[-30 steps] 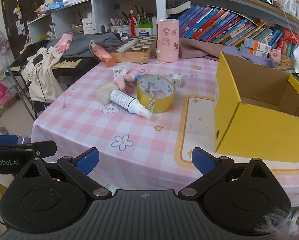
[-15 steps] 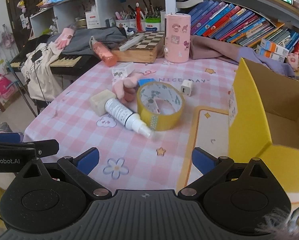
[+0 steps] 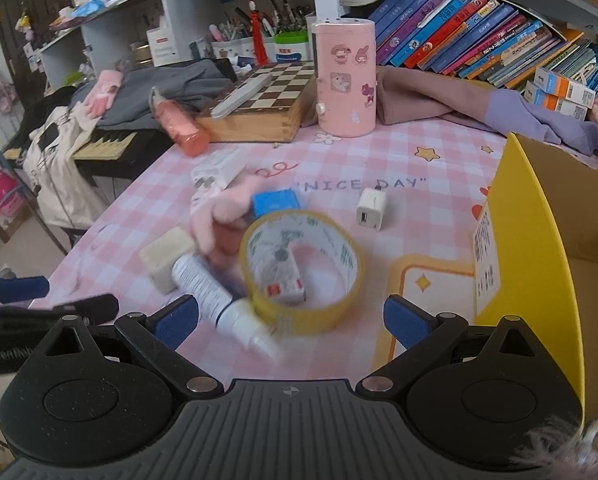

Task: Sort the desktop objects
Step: 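Move the right tool toward the tape roll while the left tool approaches the beige eraser, then close the right tool on the yellow tape roll while the left tool grips the beige eraser block, then carry the tape roll with the right tool while the left tool carries the eraser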

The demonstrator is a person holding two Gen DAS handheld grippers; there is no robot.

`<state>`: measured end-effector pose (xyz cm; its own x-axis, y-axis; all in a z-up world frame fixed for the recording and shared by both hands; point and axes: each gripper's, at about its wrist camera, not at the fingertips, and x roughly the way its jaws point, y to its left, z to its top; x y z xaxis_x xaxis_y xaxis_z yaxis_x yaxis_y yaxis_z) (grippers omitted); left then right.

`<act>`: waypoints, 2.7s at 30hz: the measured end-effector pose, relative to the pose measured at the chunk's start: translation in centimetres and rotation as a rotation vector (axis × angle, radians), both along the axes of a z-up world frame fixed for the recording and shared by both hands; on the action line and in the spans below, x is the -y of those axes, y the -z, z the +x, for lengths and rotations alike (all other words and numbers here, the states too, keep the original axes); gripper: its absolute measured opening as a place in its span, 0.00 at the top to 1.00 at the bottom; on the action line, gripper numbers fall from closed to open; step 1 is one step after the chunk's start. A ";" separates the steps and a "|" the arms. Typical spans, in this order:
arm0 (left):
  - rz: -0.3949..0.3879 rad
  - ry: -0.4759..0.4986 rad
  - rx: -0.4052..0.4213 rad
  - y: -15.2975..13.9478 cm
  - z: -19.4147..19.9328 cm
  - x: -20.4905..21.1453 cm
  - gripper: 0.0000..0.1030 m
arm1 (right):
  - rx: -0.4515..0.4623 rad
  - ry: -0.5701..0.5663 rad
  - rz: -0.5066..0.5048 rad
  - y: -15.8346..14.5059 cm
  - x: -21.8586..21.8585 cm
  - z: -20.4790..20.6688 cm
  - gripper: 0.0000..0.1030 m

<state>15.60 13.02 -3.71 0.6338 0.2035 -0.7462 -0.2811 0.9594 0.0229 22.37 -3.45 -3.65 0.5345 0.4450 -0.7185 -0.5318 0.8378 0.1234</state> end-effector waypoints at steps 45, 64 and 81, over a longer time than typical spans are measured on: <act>0.020 0.258 -0.088 2.9 7.7 0.0 0.62 | -0.147 0.030 -0.055 2.8 -2.9 6.0 0.17; -0.122 0.156 0.124 -4.0 0.6 0.4 0.65 | 0.067 -0.007 0.034 -3.8 1.8 0.9 0.17; -0.158 0.190 0.174 -5.4 -6.3 2.4 0.66 | 0.094 -0.017 0.040 -4.7 3.8 -6.1 0.17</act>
